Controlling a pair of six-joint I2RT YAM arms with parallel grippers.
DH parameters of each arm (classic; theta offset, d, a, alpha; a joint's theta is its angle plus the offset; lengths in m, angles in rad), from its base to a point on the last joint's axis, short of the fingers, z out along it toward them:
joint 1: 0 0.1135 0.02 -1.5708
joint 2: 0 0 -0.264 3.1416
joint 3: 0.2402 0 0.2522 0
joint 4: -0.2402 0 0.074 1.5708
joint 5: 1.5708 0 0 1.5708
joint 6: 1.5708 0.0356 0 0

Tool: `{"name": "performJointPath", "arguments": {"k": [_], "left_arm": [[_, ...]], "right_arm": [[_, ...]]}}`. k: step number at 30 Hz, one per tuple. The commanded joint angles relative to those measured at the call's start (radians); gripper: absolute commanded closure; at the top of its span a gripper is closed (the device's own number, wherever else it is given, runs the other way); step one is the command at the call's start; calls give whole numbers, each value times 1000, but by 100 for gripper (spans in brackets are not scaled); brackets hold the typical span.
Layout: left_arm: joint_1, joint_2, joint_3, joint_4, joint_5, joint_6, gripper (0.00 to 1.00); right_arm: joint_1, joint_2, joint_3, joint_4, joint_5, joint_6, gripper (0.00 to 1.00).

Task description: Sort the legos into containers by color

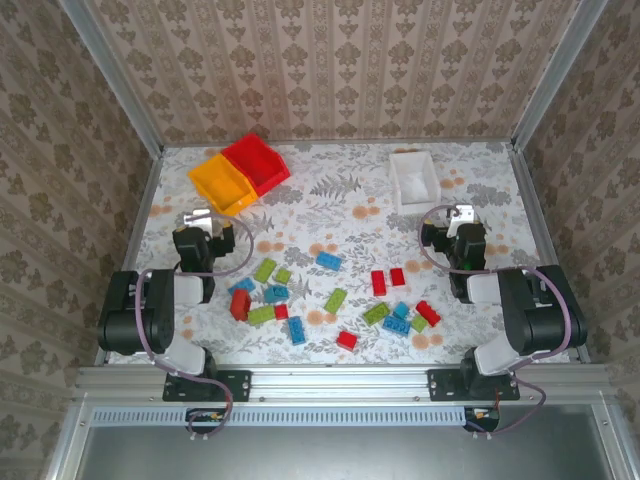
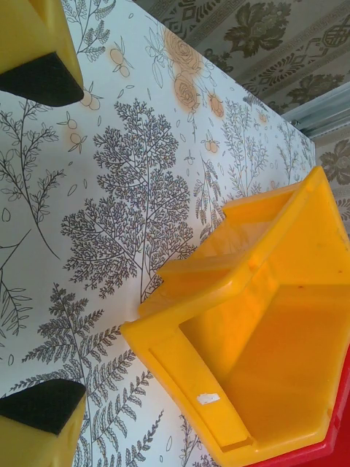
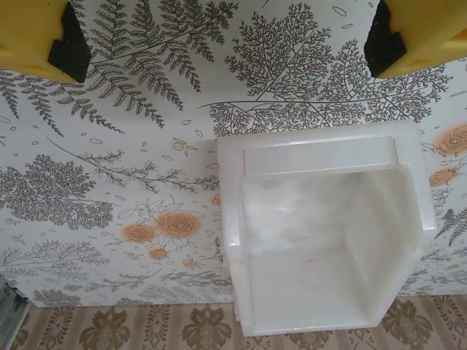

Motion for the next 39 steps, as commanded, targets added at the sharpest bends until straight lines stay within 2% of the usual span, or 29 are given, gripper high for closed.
{"name": "performJointPath", "arguments": {"k": [1,21,24,27,28,30,33,34,35,37,38,39], "left_arm": [[-3,1,11,23,12,13,0],[-2,2,10,20,12,13,0],[-18,-39,10,3,-8,33,0],[-101,-204,108,-301,-183,49,0],[-111,-251,156,-409,-230,-9,0],[-132,-323,222,-529,-240,-84,0],[-231,-417,323,-607,-352,-85,0],[-257,-437,397,-675,-377,-111,0],[-269,-447,489,-838,-397,-217,0],[-239,-432,709,-1339,-347,-615,0],[-205,-418,750,-1436,-301,-692,0],[-161,-407,748,-1432,-187,-713,0]], "right_arm": [[-1,2,13,6,14,9,0],[-1,1,12,7,13,9,0],[3,-53,7,-21,20,6,0],[15,-214,53,-218,89,14,0],[17,-268,64,-253,101,20,0],[22,-375,99,-282,120,27,0],[35,-522,328,-555,165,111,0],[35,-541,449,-711,186,213,0],[26,-542,570,-905,170,328,0],[13,-540,679,-1151,91,476,0],[-7,-546,658,-1120,21,527,0],[-36,-547,634,-1092,-75,561,1]]}}
